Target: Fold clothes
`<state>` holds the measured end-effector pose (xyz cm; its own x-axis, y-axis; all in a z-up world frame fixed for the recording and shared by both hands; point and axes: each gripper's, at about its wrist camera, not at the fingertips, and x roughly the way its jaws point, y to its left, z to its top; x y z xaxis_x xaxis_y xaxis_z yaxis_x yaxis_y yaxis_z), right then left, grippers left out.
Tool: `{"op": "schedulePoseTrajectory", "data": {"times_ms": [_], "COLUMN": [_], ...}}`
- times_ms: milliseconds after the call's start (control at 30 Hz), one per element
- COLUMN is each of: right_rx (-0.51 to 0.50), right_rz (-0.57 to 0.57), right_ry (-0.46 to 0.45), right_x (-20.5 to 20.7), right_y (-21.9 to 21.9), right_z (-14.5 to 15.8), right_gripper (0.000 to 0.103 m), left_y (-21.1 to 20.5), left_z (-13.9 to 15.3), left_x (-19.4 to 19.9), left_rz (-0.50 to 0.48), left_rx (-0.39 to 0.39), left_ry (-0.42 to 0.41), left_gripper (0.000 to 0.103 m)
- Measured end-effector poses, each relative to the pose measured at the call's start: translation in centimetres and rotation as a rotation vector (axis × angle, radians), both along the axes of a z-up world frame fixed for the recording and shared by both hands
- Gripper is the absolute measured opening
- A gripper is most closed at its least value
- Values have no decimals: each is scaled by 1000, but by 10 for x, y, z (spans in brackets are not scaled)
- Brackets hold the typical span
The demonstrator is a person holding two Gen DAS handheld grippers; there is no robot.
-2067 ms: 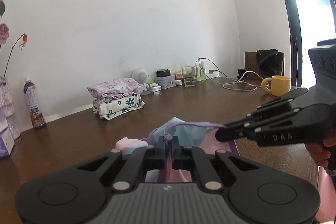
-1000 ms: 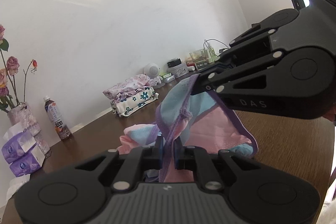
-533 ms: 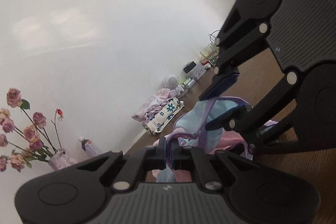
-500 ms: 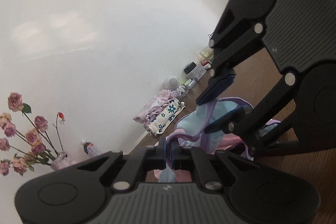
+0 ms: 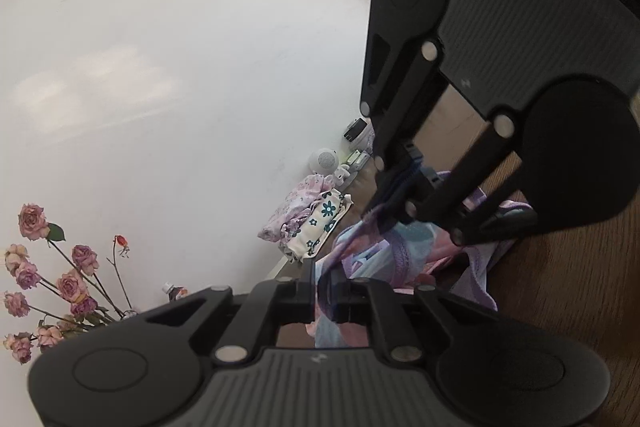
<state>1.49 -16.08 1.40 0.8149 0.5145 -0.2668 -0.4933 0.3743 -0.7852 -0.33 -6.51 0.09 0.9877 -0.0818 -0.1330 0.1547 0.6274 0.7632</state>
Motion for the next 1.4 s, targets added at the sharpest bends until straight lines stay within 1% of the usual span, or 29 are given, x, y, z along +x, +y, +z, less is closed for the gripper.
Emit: {"op": "schedulePoseTrajectory", "data": {"times_ms": [133, 200, 300, 367, 433, 567, 700, 733, 900, 1100, 1233, 1267, 1300, 1333, 1400], "right_rx": [85, 110, 106, 99, 92, 72, 67, 75, 114, 140, 152, 157, 162, 167, 184], "right_rz": [-61, -78, -97, -112, -122, -144, -180, -184, -166, -107, -94, -101, -108, -115, -145], "right_ry": [-23, -39, -71, -84, -92, -122, -138, -135, -126, -157, -162, -165, -169, -172, -169], "right_x": [2, 4, 7, 8, 9, 8, 9, 9, 4, -9, -16, -16, -16, -17, -13], "right_y": [-4, -5, -5, -8, -11, -17, -25, -27, -31, -28, -28, -29, -31, -32, -36], "right_z": [7, 9, 8, 5, 2, -3, -7, -6, 2, 10, 14, 15, 15, 16, 19], "right_gripper": [1, 1, 1, 1, 1, 1, 1, 1, 1, 1, 2, 2, 2, 2, 2], "left_y": [2, 4, 14, 22, 30, 44, 47, 47, 32, 7, -2, -4, -6, -7, -7], "left_z": [2, 8, 20, 28, 34, 39, 42, 42, 28, 18, 19, 20, 21, 22, 25], "left_x": [-7, -10, -12, -13, -12, 3, -3, -3, -1, 5, 17, 19, 21, 21, 19], "left_rz": [-13, -26, -54, -71, -78, -49, -82, -90, -150, -165, -207, -216, -221, -223, -217], "left_rx": [-45, -84, -177, -239, -286, -302, -372, -376, -312, -234, -216, -211, -203, -201, -210], "left_ry": [40, 56, 109, 146, 176, 211, 275, 285, 352, 323, 317, 318, 319, 311, 278], "left_gripper": [10, 14, 17, 23, 25, 25, 25, 25, 25, 25, 25, 22, 16, 1, 1]}}
